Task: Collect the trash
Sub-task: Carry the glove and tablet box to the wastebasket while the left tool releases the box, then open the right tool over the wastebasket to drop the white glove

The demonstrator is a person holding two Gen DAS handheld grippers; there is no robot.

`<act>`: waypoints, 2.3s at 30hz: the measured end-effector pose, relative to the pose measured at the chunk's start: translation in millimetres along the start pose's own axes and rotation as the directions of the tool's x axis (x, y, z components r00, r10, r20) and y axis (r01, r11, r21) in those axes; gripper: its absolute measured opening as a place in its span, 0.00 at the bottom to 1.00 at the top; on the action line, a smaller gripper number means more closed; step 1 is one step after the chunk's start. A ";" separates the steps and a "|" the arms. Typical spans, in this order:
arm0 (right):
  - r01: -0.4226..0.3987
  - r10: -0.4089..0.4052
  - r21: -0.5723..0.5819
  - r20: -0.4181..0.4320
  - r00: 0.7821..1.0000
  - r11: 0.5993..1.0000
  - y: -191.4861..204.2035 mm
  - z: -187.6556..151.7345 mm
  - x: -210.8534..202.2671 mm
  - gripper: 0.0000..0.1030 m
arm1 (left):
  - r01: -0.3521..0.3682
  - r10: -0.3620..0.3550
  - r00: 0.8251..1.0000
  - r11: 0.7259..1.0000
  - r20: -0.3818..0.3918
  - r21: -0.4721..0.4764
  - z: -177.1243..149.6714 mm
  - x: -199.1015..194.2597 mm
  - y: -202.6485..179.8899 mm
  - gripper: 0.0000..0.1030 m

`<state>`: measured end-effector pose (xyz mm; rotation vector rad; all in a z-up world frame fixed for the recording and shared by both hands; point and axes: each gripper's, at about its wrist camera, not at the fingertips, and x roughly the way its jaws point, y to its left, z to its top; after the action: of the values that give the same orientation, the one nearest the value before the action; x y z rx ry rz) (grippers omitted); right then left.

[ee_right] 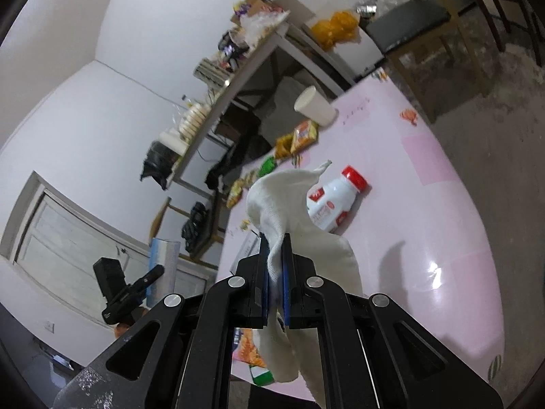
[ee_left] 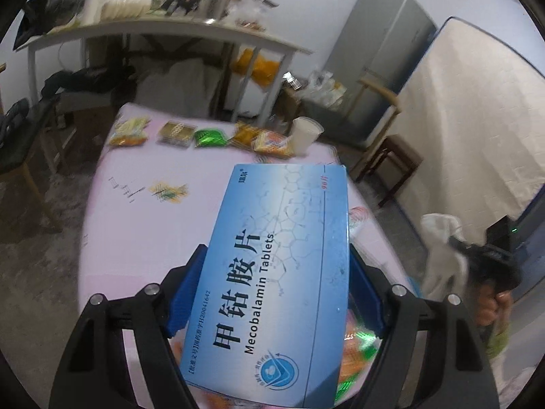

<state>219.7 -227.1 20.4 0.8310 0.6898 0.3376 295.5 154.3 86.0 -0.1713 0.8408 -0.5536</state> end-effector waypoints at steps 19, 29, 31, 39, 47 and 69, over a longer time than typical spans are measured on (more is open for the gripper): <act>0.119 -0.196 0.259 0.297 0.935 0.958 -138.2 -33.9 -209.3 0.05 | 0.405 -0.344 0.902 0.883 -0.260 0.238 -30.4 137.9 -339.0 0.74; 0.114 -0.326 0.526 0.330 0.886 0.843 -254.9 -53.4 -248.1 0.05 | 0.453 -0.289 0.823 0.853 -0.490 0.259 -108.4 282.7 -467.9 0.74; 0.103 -0.337 0.560 0.332 0.881 0.822 -274.9 -53.7 -249.7 0.05 | 0.442 -0.260 0.820 0.854 -0.510 0.275 -121.9 307.0 -489.1 0.74; 0.061 -0.386 0.677 0.341 0.857 0.734 -357.6 -52.0 -255.2 0.23 | 0.376 -0.213 0.815 0.902 -0.539 0.211 -157.5 392.5 -538.6 0.92; 0.141 -0.495 0.765 0.252 0.832 0.628 -410.5 -72.3 -250.7 0.52 | 0.417 -0.274 0.785 0.897 -0.555 0.147 -165.8 380.4 -534.2 0.92; 0.572 -0.658 0.580 -0.079 0.749 0.581 -397.0 -59.6 -216.9 0.78 | 0.437 -0.399 0.888 0.887 -0.227 0.150 -105.1 171.3 -361.5 0.92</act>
<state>24.9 -561.7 -221.0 1.1079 0.9158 -0.6156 165.6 -234.7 32.3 -0.1191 0.9333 -1.0740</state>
